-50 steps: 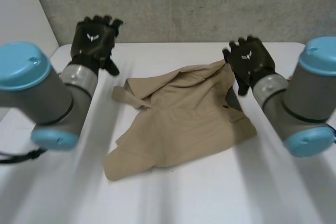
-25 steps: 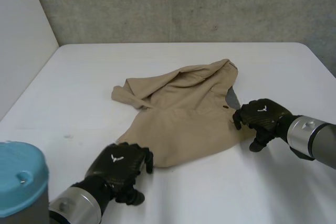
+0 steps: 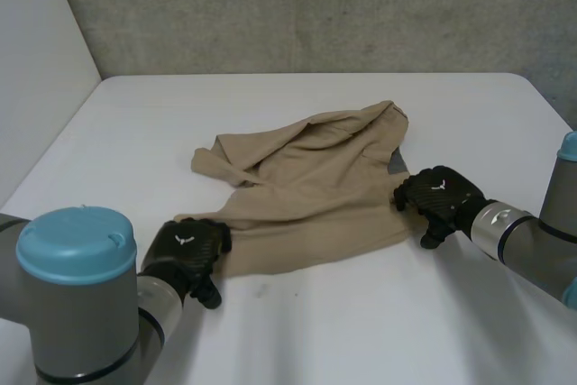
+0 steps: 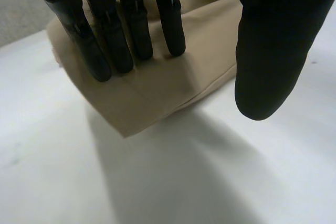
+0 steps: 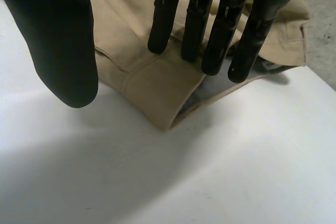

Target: Fold the shorts.

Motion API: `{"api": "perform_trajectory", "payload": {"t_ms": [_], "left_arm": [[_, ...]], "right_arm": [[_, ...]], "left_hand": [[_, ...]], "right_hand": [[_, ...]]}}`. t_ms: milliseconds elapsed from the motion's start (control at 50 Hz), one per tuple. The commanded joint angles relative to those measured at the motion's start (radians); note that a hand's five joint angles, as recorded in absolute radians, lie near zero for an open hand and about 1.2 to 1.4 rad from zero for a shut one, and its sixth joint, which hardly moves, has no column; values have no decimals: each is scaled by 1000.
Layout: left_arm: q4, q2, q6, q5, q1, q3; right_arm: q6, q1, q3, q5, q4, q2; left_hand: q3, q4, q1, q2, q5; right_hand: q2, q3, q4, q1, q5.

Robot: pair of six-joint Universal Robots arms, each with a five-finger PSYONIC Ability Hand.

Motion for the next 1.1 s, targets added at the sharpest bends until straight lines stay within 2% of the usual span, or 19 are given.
{"api": "perform_trajectory", "payload": {"t_ms": [20,360,500,600,900,940,980,1100], "left_arm": [[23,-38,38,3,24,22],[49,-101,40,3,67,71],[80,-118,47,3,78,82],[97,-130,107,3,93,84],[144,-146,141,4,113,90],[144,-147,141,4,113,93],[144,-155,141,4,113,94],[144,-173,141,4,113,104]], "right_arm": [[-2,0,-11,21,-44,18],[-5,35,-54,46,-67,72],[-3,58,-65,46,-104,84],[-3,60,-65,64,-125,84],[-2,60,-74,73,-127,96],[0,60,-75,75,-125,98],[0,60,-77,79,-127,98],[3,60,-77,90,-125,89]], "left_hand": [[37,54,40,43,52],[55,72,57,61,70],[72,89,75,78,87],[72,89,75,78,87],[137,154,139,143,152],[143,160,145,149,158],[151,169,154,157,167],[154,172,157,160,170]], "right_hand": [[56,76,73,138,67],[173,193,191,255,185],[385,404,402,467,396],[511,530,528,593,522],[511,530,528,593,522],[564,583,581,646,575],[799,819,817,881,810],[801,820,818,883,812]]}}
